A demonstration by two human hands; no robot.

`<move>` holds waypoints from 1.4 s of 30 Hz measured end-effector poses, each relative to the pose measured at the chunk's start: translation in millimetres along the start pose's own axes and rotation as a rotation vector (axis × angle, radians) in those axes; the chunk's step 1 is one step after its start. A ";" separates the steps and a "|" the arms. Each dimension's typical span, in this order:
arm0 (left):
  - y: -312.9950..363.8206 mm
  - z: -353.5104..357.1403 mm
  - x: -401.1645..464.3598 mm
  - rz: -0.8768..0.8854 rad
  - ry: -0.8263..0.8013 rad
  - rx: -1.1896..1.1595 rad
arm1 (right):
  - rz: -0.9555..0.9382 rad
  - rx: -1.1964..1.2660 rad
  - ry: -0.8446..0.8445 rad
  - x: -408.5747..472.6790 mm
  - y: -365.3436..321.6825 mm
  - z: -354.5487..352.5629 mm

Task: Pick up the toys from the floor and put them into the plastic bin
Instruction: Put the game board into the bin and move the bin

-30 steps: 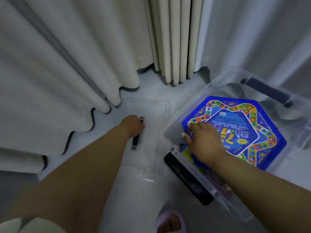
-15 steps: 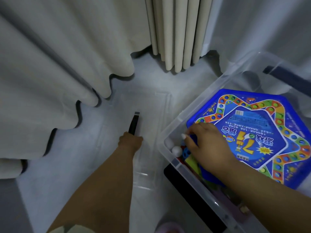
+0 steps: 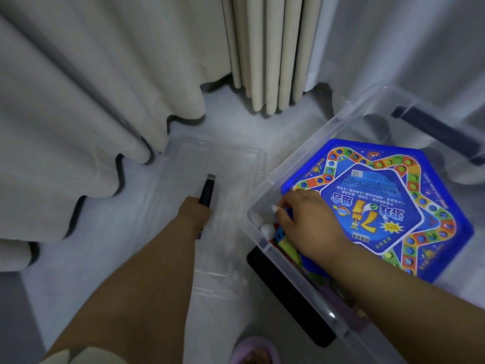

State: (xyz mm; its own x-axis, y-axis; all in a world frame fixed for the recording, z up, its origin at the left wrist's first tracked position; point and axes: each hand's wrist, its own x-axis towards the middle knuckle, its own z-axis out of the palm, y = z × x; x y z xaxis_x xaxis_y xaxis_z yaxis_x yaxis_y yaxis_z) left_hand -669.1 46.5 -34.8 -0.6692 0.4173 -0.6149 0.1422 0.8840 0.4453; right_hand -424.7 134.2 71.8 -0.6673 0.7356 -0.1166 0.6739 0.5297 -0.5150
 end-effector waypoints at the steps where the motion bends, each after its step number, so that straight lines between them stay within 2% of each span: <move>1: 5.2 -3.0 -2.1 0.024 0.032 0.054 | 0.002 0.003 0.004 0.5 -0.6 -1.0; 4: 19.0 -17.5 -6.2 0.056 0.161 0.196 | -0.001 0.000 0.014 1.4 -2.4 -6.8; 11: 78.4 -93.6 -48.9 0.168 0.349 0.571 | 0.022 0.014 0.028 -0.4 -12.9 -38.2; 13: 97.5 -119.1 -68.5 0.231 0.432 0.592 | 0.044 0.060 0.047 -2.2 -17.3 -51.1; 16: 128.3 -153.4 -96.6 0.331 0.477 0.497 | 0.083 0.138 0.086 -6.7 -22.6 -72.8; 19: 159.2 -170.0 -130.9 0.460 0.401 0.320 | 0.120 0.226 0.121 -12.3 -24.5 -94.9; 22: 187.3 -155.3 -172.4 0.556 0.276 0.183 | 0.242 0.401 0.199 -17.1 -19.0 -116.8; 26: 209.9 -98.6 -212.5 0.594 0.085 0.028 | 0.506 0.608 0.432 -27.1 14.3 -144.2; 30: 213.9 -25.0 -225.9 0.600 -0.015 0.016 | 0.660 0.579 0.617 -50.6 65.7 -165.1; 36: 206.8 59.1 -240.8 0.613 -0.081 0.172 | 0.889 0.283 0.530 -82.7 127.3 -162.6; 38: 205.5 73.3 -239.5 0.623 -0.076 0.213 | 0.906 0.211 0.461 -87.1 138.2 -157.4; 42: 204.5 86.1 -232.1 0.637 -0.048 0.217 | 0.851 0.265 0.358 -82.9 152.1 -156.9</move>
State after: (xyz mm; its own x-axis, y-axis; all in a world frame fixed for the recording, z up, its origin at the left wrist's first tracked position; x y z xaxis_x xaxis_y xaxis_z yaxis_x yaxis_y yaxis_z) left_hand -421.9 148.6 142.9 -0.3736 0.8758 -0.3056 0.6451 0.4820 0.5929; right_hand -217.1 220.1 136.4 0.1782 0.9383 -0.2965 0.7650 -0.3216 -0.5580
